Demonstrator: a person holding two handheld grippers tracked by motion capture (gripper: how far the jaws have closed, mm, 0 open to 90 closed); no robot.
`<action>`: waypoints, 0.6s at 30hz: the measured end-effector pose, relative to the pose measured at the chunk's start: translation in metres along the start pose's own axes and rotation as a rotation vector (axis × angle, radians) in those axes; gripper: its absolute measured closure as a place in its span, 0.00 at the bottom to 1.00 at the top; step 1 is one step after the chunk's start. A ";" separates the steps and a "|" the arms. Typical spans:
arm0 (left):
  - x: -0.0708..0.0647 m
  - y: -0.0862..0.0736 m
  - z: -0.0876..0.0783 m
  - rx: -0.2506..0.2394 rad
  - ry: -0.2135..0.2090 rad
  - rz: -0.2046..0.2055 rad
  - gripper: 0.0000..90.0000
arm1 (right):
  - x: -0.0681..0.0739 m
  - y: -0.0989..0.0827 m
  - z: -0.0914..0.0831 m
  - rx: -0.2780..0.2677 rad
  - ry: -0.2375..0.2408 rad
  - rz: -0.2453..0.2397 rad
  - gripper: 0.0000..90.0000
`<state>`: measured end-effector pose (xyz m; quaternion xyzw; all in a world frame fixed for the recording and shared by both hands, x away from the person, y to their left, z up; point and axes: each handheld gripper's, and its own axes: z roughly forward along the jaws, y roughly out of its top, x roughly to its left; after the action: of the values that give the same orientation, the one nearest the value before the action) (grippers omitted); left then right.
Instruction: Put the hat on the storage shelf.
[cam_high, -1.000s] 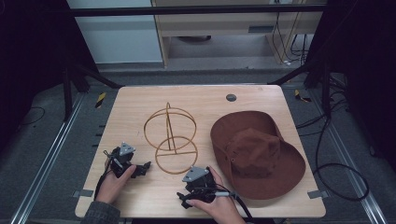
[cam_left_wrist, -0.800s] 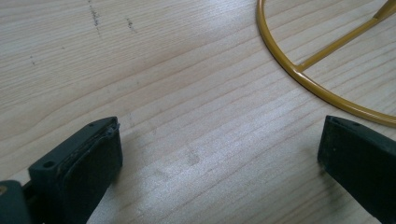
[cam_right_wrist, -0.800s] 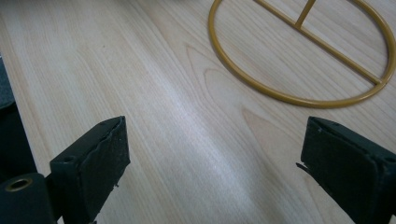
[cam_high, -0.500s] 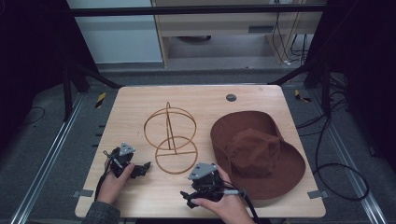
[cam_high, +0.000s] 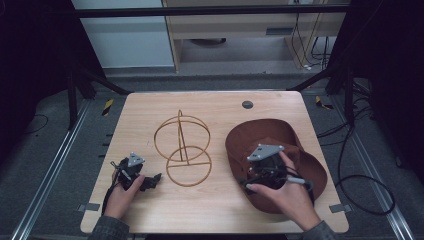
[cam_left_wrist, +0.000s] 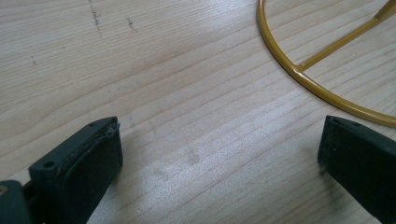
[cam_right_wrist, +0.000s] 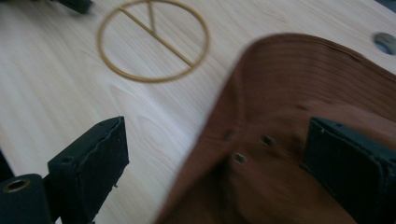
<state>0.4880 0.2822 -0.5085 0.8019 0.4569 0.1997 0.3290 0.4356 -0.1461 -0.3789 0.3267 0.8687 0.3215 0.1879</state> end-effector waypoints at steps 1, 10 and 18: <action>0.000 0.000 0.000 0.000 0.000 0.000 0.00 | -0.013 -0.001 -0.006 0.035 -0.011 0.005 0.08; 0.000 0.000 0.000 0.000 0.001 -0.001 0.00 | -0.059 -0.011 -0.021 0.146 -0.024 0.024 0.10; 0.000 0.000 0.000 0.001 0.001 -0.002 0.00 | -0.084 -0.014 -0.021 0.210 -0.005 0.047 0.09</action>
<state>0.4878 0.2821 -0.5085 0.8016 0.4578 0.1999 0.3286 0.4785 -0.2213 -0.3635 0.3656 0.8893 0.2320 0.1471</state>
